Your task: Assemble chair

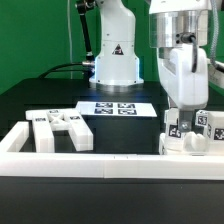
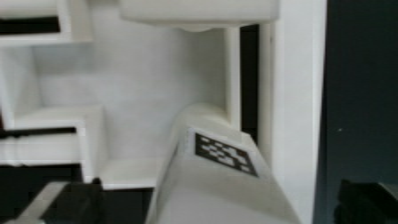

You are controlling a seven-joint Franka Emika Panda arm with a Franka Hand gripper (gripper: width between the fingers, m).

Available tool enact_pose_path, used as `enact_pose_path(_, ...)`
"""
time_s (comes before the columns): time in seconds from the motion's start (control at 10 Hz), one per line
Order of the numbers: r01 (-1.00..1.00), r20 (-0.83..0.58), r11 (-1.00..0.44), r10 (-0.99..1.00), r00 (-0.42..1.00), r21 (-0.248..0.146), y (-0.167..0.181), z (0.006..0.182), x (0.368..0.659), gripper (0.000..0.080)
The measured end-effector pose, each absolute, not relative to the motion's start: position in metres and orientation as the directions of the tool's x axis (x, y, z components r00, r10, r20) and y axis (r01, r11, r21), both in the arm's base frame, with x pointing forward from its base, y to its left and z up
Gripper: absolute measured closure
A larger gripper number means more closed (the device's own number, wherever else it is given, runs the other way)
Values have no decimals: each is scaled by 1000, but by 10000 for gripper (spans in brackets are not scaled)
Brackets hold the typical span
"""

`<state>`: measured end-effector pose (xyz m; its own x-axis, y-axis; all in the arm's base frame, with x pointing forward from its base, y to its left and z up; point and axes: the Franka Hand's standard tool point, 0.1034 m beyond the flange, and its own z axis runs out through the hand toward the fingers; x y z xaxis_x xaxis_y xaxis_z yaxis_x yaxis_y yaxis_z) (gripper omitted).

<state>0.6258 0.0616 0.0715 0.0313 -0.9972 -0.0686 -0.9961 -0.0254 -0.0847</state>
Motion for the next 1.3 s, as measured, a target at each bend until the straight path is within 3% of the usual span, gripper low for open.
enact_pose_path(0.4, -950, -41, -295, -953, 300, -99, 61, 71, 626, 150)
enact_pose_path(0.8, -737, 11, -671, -740, 673, -80, 59, 72, 625, 150)
enact_pose_path(1.3, -494, 48, -868, -495, 867, -46, 58, 73, 626, 150)
